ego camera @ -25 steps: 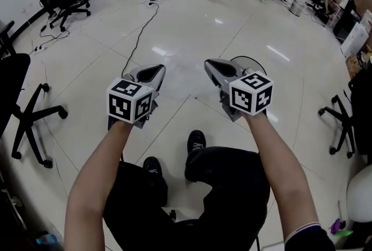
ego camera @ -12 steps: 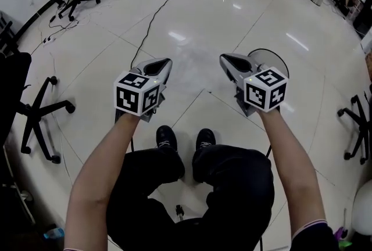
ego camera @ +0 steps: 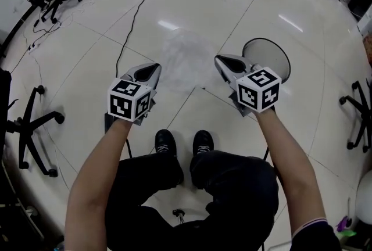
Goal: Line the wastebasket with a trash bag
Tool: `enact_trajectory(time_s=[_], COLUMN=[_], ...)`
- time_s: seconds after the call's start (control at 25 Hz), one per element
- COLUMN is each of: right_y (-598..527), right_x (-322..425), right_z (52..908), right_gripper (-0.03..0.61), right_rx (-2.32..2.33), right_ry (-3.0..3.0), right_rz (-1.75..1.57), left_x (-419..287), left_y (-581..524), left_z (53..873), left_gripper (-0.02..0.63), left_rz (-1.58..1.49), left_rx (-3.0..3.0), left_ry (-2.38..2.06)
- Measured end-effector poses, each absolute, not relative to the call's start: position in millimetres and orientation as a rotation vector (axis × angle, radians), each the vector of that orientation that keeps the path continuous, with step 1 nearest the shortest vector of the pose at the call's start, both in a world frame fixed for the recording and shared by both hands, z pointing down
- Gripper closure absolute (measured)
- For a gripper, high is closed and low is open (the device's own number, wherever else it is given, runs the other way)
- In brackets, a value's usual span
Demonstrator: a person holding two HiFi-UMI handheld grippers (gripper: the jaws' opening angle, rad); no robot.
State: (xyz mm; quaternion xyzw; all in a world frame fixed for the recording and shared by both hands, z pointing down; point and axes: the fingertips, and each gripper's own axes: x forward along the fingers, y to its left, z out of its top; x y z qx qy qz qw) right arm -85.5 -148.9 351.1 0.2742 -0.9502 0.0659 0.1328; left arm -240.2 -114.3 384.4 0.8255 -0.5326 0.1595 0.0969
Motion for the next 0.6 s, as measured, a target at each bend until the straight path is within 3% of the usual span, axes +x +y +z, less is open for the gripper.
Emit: enact_trajectory(time_s=[0.6], right_y=[-204], right_x=[-88], right_z=[478], right_gripper=[0.577], right_rx=[0.798], right_ry=[-2.576], right_rz=[0.316], left_x=[-303], left_y=[-159], left_z=[534], left_gripper=[0.603], left_rz=[0.755], left_rx=[2.233], left_ry=[-1.530])
